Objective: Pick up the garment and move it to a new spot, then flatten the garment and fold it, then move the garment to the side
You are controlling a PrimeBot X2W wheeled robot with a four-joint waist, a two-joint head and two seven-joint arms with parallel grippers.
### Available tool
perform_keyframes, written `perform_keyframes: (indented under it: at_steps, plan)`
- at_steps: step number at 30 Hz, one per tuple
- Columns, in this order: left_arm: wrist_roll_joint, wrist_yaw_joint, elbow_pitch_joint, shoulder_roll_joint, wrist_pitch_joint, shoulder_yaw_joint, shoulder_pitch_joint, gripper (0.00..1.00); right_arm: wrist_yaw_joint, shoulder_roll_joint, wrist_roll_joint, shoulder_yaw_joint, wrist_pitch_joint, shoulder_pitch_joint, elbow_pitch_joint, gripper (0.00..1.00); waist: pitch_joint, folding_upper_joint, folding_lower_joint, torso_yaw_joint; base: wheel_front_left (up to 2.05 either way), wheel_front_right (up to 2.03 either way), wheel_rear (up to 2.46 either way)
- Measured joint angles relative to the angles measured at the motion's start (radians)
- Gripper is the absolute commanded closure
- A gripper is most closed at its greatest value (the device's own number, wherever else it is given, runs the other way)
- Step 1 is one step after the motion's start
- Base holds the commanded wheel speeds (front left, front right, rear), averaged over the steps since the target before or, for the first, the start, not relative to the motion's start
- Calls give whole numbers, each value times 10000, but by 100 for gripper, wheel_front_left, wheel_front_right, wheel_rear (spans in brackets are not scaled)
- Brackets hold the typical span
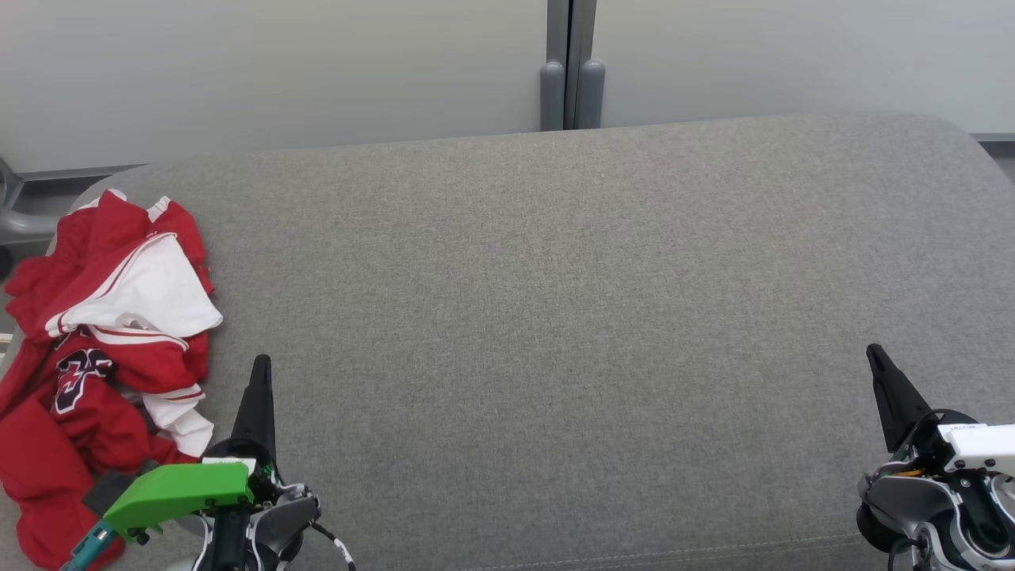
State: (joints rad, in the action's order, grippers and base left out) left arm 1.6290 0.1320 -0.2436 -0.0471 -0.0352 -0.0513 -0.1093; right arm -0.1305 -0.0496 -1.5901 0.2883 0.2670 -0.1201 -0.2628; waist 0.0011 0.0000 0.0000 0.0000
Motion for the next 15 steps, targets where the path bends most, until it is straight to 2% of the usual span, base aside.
perform_keyframes:
  at_steps: [15]
  plan:
    - [0,0,0,0,0,0,0,100,0,0,0,0,0,0,0,100,0,0,0,0,0,0,0]
